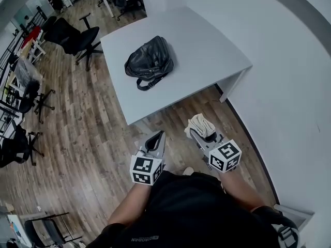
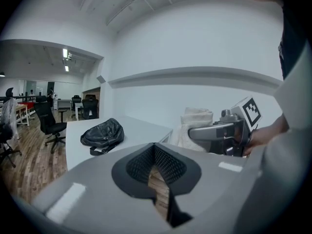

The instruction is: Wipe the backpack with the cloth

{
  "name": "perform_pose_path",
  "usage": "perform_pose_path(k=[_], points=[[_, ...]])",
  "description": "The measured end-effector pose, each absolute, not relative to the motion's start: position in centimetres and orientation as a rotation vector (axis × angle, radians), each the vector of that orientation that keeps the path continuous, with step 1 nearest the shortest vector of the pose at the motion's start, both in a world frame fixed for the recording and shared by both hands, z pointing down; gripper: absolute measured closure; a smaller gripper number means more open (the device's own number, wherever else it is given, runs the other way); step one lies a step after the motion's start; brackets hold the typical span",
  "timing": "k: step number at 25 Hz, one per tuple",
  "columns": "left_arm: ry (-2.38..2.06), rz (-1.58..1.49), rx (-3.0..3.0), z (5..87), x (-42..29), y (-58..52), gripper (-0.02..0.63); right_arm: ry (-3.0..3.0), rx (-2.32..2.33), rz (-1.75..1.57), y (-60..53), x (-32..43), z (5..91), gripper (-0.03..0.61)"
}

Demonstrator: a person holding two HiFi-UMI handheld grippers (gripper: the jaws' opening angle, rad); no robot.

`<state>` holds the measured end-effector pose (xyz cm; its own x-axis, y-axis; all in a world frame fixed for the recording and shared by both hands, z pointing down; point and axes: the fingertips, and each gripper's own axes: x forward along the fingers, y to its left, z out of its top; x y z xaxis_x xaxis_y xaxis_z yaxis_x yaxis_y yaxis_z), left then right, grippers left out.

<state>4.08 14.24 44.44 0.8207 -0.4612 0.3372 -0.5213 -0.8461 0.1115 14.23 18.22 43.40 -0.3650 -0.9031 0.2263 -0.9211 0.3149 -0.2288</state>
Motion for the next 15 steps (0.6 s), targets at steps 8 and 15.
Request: perform_pose_path(k=[8,15], points=[[-0.728,0.481,2.803,43.8,8.8,14.5,0.607,-2.535,1.754,0.524,18.7,18.3,43.4,0.469],[-0.747,0.494,2.799,44.6,10.0,13.6,0.607,-2.52,1.764,0.53,19.1,20.1,44.1,0.469]])
